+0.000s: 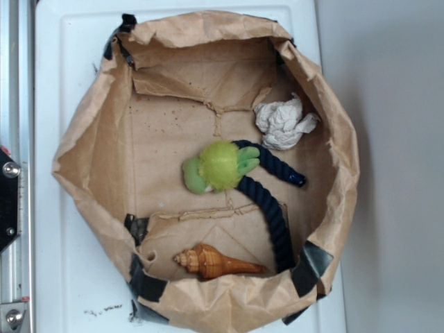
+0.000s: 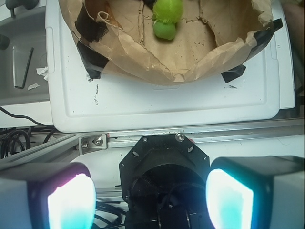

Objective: Grab the green animal.

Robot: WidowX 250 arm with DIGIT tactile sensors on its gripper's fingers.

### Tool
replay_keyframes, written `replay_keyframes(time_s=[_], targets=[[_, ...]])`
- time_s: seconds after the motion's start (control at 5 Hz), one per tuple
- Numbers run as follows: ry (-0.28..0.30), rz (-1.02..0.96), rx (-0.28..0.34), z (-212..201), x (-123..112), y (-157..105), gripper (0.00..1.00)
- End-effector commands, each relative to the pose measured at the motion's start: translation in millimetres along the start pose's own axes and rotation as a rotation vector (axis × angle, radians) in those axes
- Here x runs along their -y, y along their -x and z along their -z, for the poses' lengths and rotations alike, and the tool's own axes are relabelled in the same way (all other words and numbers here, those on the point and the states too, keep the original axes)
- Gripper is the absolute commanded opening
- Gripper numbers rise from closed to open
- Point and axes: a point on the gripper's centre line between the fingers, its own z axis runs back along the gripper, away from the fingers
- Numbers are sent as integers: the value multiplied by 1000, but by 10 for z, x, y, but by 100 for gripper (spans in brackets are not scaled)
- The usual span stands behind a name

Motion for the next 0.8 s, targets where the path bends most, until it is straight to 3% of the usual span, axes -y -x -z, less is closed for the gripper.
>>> replay_keyframes(time_s=[0.0, 0.2, 0.4, 0.6], targets=[[0, 0, 0, 0, 0, 0, 100], [-67, -128, 171, 46, -77, -500, 100], [-57, -214, 187, 188, -190, -981, 100], [-9, -231, 199, 430, -417, -1462, 100]])
